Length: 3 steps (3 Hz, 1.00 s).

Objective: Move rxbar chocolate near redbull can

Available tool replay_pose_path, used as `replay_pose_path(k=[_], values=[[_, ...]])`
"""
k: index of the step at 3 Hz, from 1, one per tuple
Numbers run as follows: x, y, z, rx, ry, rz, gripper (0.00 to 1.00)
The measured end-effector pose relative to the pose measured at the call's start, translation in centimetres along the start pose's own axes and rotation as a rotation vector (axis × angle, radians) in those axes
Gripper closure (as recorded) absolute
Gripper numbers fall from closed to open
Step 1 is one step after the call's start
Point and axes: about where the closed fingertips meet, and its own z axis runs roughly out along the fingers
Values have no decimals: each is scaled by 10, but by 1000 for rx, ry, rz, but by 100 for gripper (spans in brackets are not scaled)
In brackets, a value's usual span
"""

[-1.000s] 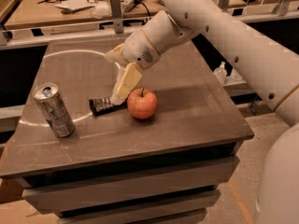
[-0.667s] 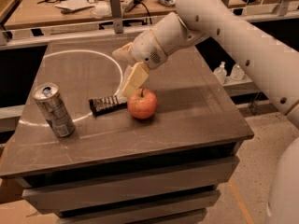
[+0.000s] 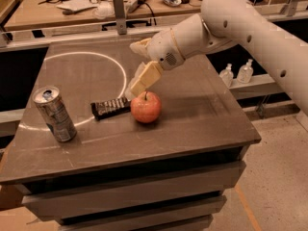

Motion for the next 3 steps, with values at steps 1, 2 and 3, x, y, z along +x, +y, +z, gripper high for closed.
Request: replay_pose_path(k=[1, 2, 3], values=[[17, -11, -32, 183, -29, 76, 0], [23, -18, -39, 243, -37, 95, 0], [23, -18, -39, 243, -37, 95, 0]])
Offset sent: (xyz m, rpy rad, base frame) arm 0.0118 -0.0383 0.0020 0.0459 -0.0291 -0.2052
